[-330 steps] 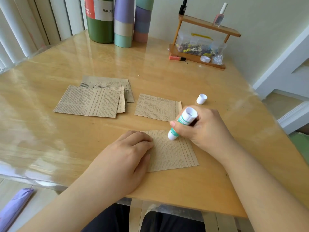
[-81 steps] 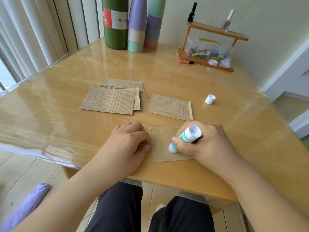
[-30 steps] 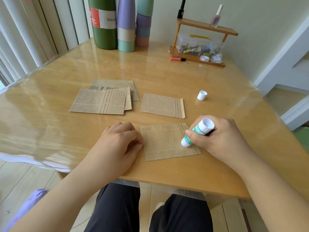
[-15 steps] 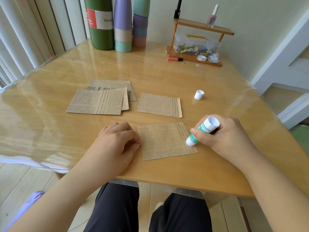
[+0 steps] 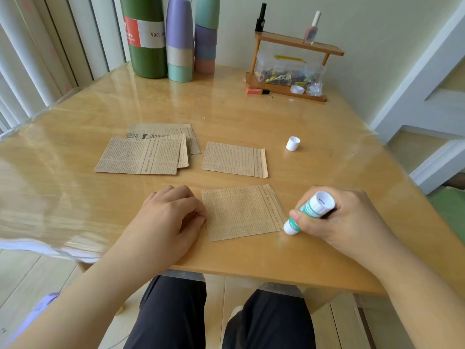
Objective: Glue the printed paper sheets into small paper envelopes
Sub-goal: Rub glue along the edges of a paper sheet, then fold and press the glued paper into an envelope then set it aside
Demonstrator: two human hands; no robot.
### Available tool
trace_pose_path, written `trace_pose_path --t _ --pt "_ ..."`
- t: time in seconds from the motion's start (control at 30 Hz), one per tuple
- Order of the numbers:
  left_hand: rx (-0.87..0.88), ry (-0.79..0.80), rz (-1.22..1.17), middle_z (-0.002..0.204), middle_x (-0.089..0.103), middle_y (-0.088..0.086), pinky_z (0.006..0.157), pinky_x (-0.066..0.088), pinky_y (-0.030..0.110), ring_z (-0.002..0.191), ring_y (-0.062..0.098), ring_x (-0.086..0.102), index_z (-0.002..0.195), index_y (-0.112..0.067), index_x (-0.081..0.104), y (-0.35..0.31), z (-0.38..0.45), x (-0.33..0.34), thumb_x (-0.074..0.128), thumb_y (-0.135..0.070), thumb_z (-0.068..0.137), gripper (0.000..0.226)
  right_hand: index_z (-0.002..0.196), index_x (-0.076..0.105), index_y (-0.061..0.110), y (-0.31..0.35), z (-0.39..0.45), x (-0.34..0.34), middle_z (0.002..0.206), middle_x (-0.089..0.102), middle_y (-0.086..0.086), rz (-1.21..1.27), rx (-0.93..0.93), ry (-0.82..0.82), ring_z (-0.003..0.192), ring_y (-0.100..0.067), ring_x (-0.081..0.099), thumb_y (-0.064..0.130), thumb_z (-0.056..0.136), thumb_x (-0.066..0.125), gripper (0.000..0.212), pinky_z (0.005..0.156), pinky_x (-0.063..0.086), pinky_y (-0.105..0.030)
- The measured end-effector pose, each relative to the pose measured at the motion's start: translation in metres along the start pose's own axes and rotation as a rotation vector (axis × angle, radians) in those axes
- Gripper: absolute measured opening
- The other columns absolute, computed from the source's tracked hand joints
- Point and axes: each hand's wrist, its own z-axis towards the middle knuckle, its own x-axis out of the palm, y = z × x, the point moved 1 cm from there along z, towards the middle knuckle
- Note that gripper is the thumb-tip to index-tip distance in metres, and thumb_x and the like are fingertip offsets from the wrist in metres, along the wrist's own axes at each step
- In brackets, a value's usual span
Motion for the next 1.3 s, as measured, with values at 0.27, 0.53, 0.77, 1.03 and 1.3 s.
trace_pose_path --t 0.27,0.53,0.77,1.03,1.3 --pt "0.014 0.015 0.016 0.076 0.048 -0.016 0.062 0.047 0.035 0.067 0.013 0.047 0.077 -0.021 0.067 -0.002 0.002 -0.002 0.042 -0.033 0.08 0.028 0.071 0.072 0.025 -0.02 0.0 -0.035 0.055 0.06 0.004 0.541 0.129 -0.413 0.046 -0.005 0.049 0.032 0.071 0.073 0.007 0.043 0.038 -0.013" --pt "-0.053 0.184 0.043 0.078 0.047 -0.019 0.068 0.031 0.012 0.074 0.005 0.048 0.078 -0.028 0.065 -0.004 0.019 -0.009 0.061 -0.018 0.083 0.012 0.092 0.062 0.013 -0.049 0.026 -0.027 0.077 0.073 -0.006 1.088 0.42 -0.309 0.069 -0.012 0.07 0.016 0.08 0.06 0.013 0.058 0.056 -0.018" --pt "-0.168 0.172 -0.029 0.09 0.049 -0.014 0.065 0.033 0.008 0.079 -0.005 0.046 0.087 -0.026 0.058 0.008 0.071 -0.021 0.063 -0.017 0.083 0.011 0.117 0.063 0.023 -0.064 0.061 -0.024 0.108 0.07 0.005 0.906 0.333 -0.131 0.097 -0.01 0.068 0.042 0.041 0.091 0.083 0.08 0.056 -0.026" --pt "-0.304 0.307 0.054 0.13 0.048 -0.005 0.083 0.032 0.019 0.112 0.012 0.045 0.129 -0.019 0.047 0.043 0.142 -0.004 0.064 -0.021 0.085 0.047 0.11 0.055 0.024 -0.071 0.072 -0.015 0.105 0.071 0.007 0.715 0.29 -0.308 0.09 -0.001 0.06 0.004 0.085 0.064 0.034 0.074 0.043 -0.021" --pt "-0.344 0.63 0.189 0.133 0.041 -0.006 0.099 0.038 0.034 0.117 0.018 0.043 0.134 -0.026 0.041 0.048 0.181 0.011 0.074 -0.055 0.068 0.08 0.105 0.046 0.029 -0.084 0.067 -0.011 0.103 0.072 0.011 0.615 0.266 -0.348 0.099 -0.01 0.065 0.011 0.089 0.062 0.029 0.076 0.045 -0.023"
